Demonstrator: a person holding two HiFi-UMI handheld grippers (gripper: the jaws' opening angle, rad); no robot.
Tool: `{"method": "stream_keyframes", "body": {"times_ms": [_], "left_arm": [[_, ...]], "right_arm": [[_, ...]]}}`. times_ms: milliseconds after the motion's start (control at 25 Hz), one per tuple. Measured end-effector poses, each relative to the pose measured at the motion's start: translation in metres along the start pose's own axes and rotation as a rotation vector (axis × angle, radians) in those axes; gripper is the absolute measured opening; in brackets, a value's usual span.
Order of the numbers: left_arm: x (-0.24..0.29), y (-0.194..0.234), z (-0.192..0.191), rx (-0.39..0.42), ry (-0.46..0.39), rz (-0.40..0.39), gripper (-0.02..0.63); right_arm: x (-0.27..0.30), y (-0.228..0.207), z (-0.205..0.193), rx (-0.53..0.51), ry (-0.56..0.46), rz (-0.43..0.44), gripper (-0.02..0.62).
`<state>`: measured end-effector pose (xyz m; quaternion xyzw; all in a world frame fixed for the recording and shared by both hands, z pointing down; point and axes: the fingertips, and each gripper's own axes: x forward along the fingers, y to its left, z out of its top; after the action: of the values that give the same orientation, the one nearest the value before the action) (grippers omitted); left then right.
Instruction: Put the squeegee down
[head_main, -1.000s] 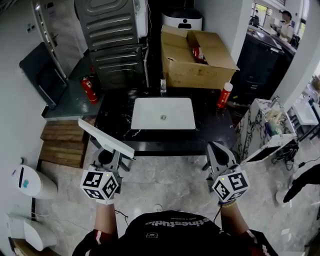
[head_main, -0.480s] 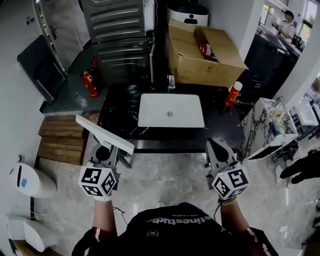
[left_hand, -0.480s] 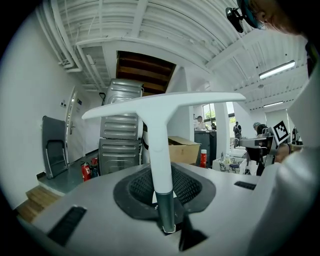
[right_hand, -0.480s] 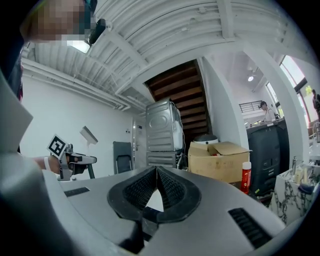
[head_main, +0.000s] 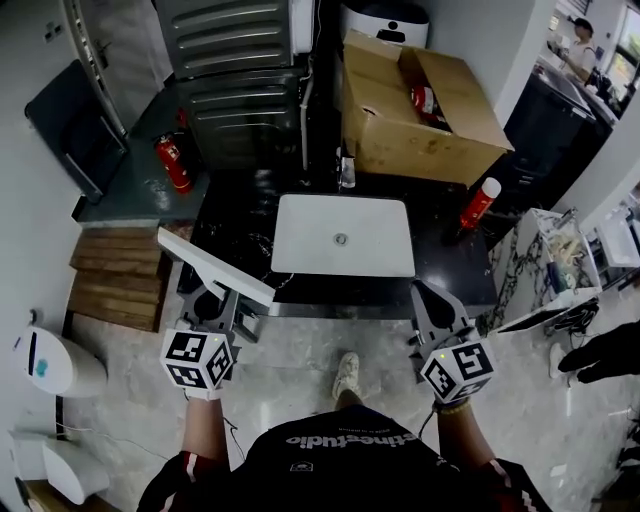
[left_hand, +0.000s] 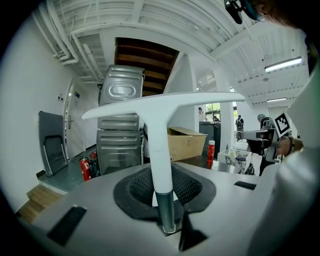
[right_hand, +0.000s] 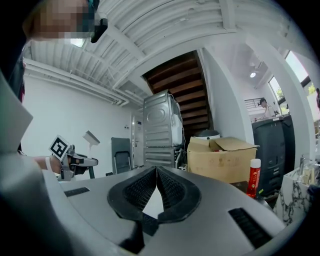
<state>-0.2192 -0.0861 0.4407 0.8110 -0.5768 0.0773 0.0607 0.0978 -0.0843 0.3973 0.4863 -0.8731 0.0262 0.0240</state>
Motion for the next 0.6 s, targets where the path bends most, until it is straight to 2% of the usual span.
{"method": "stream_keyframes", "body": {"times_ms": [160,400,600], "left_arm": [[0.061,0.003,0.009,0.013,0.02,0.004,0.08],[0.137,0.021,0.028,0.041,0.074,0.059,0.08],[0.163,0.042,0.023,0.027,0.122,0.091,0.08]], "right_arm": [[0.053,-0.047,0.006,0.016,-0.016,0.025,0.04],[0.124,-0.116,0.034,0.024,-0.057,0.069,0.04],[0.175,-0.134,0.027,0.058,-0.043,0.108,0.04]]}}
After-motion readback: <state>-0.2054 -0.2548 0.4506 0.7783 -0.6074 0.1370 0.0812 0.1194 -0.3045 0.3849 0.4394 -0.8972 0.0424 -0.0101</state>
